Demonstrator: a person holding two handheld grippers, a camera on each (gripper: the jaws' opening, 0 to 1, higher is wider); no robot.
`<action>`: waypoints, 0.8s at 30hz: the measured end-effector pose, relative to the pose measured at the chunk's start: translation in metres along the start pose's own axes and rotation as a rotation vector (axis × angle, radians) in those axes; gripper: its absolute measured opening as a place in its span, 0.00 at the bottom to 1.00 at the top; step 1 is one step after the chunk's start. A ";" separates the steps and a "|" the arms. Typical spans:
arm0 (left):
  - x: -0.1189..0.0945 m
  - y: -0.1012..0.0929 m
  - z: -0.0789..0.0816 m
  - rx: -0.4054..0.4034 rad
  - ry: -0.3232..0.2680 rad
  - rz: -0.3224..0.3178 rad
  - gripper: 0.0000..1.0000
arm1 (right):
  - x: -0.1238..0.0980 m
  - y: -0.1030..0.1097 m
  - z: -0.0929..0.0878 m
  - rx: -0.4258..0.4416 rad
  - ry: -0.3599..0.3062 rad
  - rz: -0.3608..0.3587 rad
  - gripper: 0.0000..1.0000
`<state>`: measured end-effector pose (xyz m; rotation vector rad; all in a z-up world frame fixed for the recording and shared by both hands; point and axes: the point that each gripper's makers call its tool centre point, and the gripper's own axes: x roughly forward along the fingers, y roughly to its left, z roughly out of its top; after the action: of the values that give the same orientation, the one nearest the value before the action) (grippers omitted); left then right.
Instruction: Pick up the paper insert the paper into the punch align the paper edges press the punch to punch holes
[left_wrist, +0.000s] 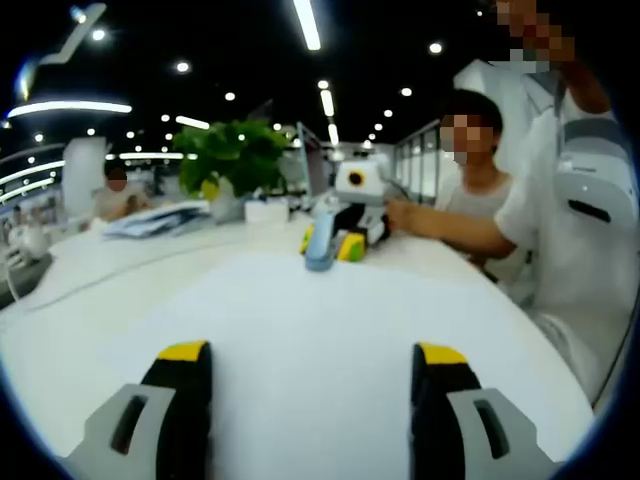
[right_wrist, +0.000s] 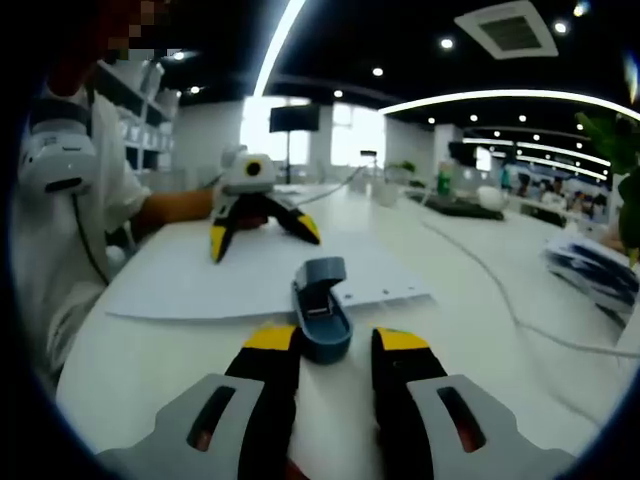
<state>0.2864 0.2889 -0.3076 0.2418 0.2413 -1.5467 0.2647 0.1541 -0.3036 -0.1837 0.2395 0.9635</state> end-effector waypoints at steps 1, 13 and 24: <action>-0.001 0.001 0.001 -0.009 -0.004 0.007 0.81 | -0.002 0.000 0.001 0.008 -0.010 -0.011 0.31; -0.005 0.007 0.027 -0.065 -0.102 0.020 0.79 | -0.030 0.023 0.009 0.031 -0.069 -0.232 0.28; 0.085 -0.011 0.081 0.074 -0.107 -0.147 0.78 | -0.047 -0.036 -0.006 0.123 0.033 -0.695 0.29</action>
<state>0.2768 0.1835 -0.2562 0.2020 0.1198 -1.7112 0.2678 0.0950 -0.2944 -0.1532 0.2408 0.2553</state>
